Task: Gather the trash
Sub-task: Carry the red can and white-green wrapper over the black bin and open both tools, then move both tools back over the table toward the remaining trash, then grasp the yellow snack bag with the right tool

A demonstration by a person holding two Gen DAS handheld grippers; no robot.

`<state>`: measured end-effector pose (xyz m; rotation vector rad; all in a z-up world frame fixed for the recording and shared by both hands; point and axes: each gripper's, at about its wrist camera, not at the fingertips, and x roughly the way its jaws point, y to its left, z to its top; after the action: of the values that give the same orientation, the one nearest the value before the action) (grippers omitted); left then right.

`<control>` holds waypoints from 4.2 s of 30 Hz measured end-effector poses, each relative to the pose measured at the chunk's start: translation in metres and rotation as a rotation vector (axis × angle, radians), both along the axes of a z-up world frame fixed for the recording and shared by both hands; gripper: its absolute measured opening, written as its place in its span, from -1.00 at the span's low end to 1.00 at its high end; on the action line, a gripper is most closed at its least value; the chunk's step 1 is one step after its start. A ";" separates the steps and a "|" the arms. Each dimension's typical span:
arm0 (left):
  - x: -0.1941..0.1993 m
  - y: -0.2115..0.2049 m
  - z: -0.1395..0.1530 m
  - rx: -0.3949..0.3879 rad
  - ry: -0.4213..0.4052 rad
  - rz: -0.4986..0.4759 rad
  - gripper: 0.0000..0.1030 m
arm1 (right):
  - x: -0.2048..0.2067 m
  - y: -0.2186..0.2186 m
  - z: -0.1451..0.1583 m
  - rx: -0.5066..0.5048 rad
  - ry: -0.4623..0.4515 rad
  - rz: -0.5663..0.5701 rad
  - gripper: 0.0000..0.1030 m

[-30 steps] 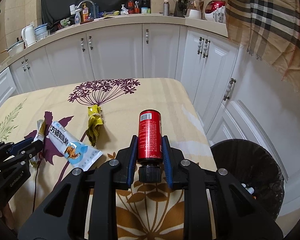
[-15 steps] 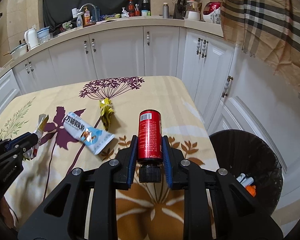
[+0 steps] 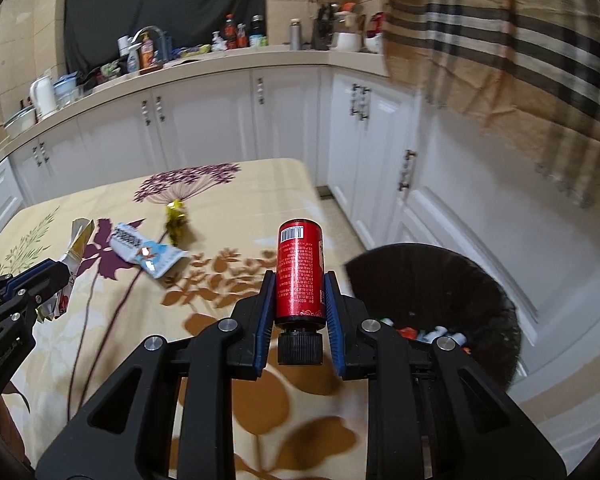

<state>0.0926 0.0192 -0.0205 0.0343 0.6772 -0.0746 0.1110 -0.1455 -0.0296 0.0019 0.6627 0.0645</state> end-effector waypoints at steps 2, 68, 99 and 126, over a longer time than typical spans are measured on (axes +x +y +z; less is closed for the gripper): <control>0.001 -0.014 0.001 -0.003 -0.005 -0.032 -0.69 | -0.003 -0.010 0.001 -0.001 -0.004 -0.022 -0.55; 0.081 -0.203 -0.024 0.032 -0.019 -0.310 -0.49 | 0.032 -0.156 -0.034 0.004 0.013 -0.331 -0.49; 0.058 -0.074 -0.008 0.047 -0.033 -0.040 0.14 | 0.043 -0.068 -0.012 0.002 -0.019 -0.154 -0.32; 0.026 0.145 -0.024 0.039 0.030 0.406 0.23 | 0.122 0.137 -0.031 -0.046 0.111 0.228 -0.31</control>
<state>0.1185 0.1644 -0.0444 -0.0673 0.7047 0.3292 0.2332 -0.0084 -0.0608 -0.1149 0.7730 0.2705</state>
